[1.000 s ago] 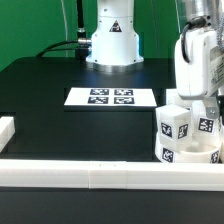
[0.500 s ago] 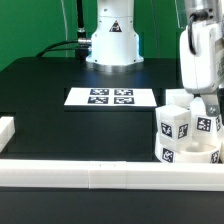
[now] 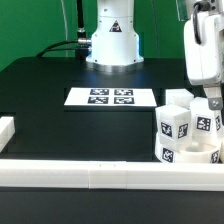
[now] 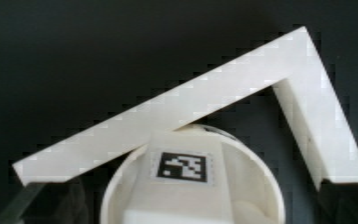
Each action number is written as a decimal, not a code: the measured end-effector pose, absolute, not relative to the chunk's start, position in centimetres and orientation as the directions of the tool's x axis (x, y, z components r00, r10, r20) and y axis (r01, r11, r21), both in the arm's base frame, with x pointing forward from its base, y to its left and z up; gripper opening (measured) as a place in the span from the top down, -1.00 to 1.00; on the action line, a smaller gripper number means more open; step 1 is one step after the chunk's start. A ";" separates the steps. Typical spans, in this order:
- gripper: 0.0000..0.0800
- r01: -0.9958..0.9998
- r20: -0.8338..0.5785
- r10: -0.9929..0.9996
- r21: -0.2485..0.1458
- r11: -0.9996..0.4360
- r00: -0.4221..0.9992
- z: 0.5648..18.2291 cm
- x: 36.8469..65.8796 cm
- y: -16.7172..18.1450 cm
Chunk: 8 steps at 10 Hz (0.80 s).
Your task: Assemble stool
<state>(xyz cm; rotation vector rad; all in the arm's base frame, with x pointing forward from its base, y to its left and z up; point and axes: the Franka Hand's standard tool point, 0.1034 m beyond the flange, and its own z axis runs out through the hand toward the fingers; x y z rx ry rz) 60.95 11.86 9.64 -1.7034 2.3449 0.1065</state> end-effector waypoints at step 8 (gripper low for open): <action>-0.62 -0.877 -0.172 -0.863 -0.171 -0.449 0.476 10.9 61.7 10.2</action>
Offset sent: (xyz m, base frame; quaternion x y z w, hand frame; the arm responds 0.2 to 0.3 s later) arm 0.0117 -0.0018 0.0151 -0.0503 -0.0410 -0.2819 0.9573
